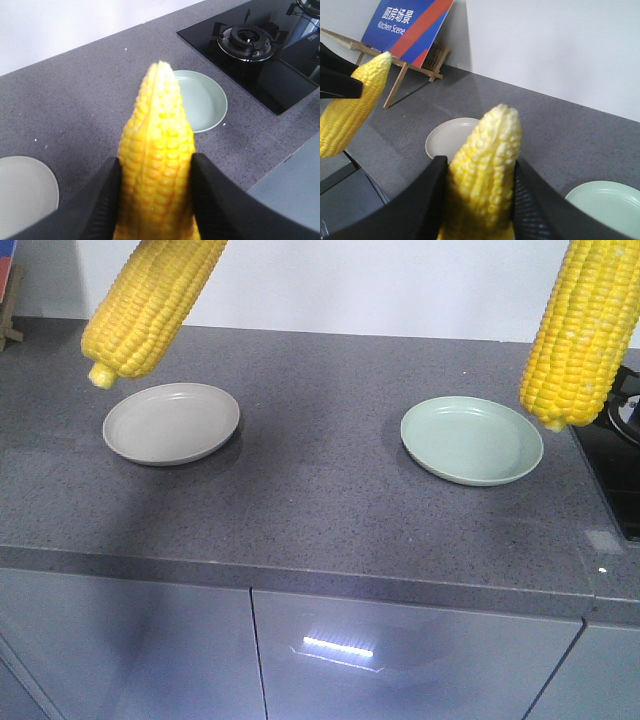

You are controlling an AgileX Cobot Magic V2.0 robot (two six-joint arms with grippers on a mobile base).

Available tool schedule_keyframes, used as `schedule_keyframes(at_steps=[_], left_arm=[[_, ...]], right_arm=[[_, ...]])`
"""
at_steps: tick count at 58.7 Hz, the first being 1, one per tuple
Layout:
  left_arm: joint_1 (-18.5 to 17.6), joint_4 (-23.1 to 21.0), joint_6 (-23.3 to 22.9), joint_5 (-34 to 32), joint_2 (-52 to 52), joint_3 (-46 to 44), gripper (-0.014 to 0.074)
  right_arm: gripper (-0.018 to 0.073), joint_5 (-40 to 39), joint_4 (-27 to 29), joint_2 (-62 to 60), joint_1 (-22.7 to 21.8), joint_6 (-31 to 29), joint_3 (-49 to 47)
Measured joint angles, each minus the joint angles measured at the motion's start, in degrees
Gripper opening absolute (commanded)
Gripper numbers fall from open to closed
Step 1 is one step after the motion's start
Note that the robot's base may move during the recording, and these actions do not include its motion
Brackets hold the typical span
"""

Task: Distribute corn equally
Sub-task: 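Approach and align the base in front of the cream and green plates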

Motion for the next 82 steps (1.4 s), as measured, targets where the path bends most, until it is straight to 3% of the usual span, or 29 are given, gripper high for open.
schedule_keyframes(at_steps=[82], left_arm=[[0.0, 0.0, 0.0, 0.0, 0.0, 0.0, -0.0006]], right_arm=[[-0.0005, 0.0, 0.0, 0.0, 0.0, 0.0, 0.0]])
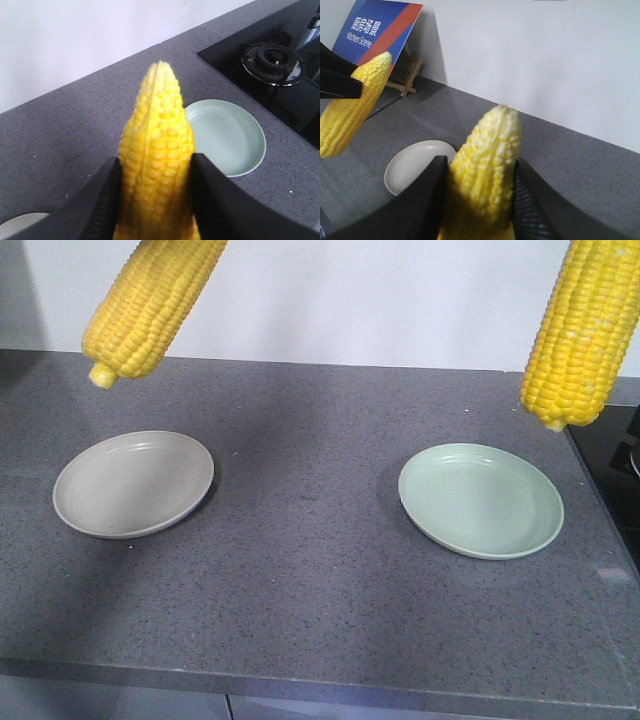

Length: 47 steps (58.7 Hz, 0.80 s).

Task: Distribute corn equally
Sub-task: 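Approach and align the base in front of the cream and green plates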

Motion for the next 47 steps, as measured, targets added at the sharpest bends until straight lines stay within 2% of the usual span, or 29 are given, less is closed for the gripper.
schedule_keyframes(at_steps=[47], left_arm=[[0.0, 0.0, 0.0, 0.0, 0.0, 0.0, -0.0006]], right_arm=[[-0.0005, 0.0, 0.0, 0.0, 0.0, 0.0, 0.0]])
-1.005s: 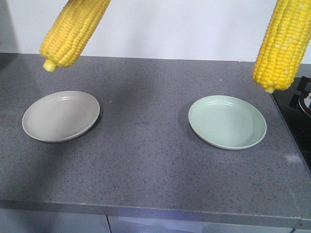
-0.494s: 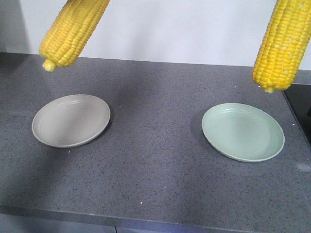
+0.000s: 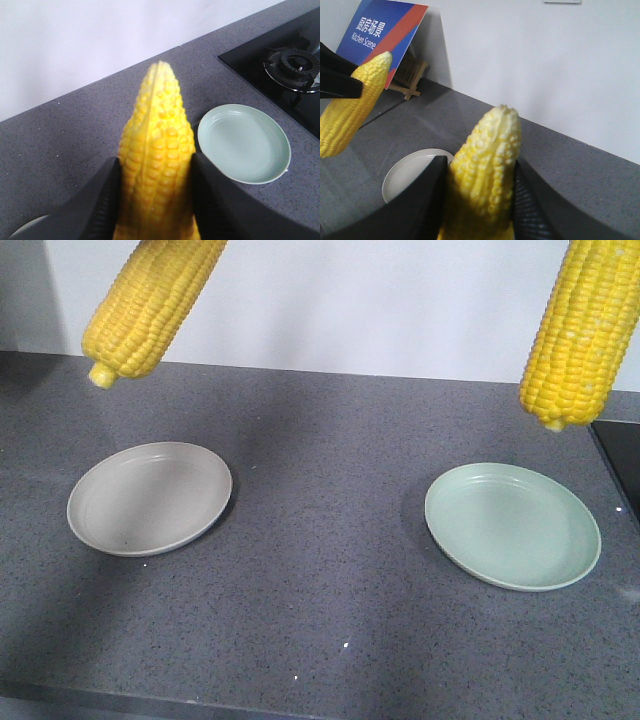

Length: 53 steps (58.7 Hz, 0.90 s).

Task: Distribute corn equally
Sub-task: 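Approach and align the base in front of the cream and green plates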

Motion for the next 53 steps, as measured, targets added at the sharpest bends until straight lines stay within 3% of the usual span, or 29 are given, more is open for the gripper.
schedule_keyframes(at_steps=[53], left_arm=[[0.0, 0.0, 0.0, 0.0, 0.0, 0.0, -0.0006]], right_arm=[[-0.0005, 0.0, 0.0, 0.0, 0.0, 0.0, 0.0]])
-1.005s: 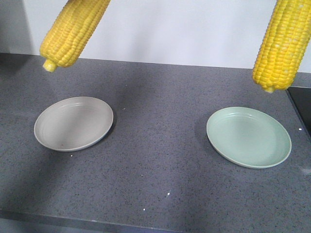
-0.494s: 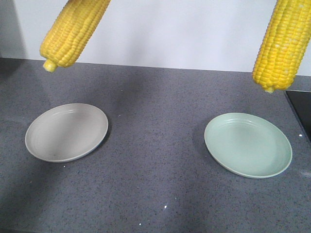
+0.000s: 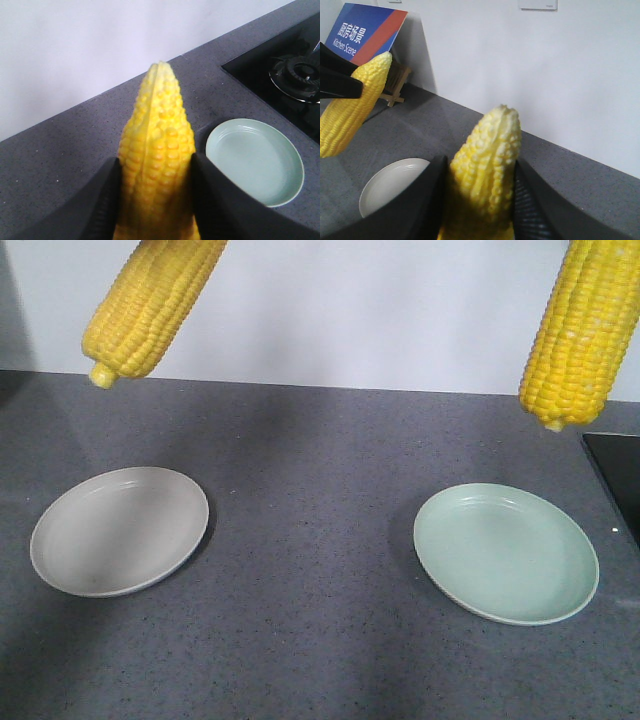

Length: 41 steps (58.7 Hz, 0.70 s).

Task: Distribute corn equally
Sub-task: 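Approach and align the base in front of the cream and green plates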

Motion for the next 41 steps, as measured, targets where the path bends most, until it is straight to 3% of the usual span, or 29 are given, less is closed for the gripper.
schedule_keyframes(at_steps=[41], left_arm=[[0.0, 0.0, 0.0, 0.0, 0.0, 0.0, -0.0006]], right_arm=[[-0.0005, 0.0, 0.0, 0.0, 0.0, 0.0, 0.0]])
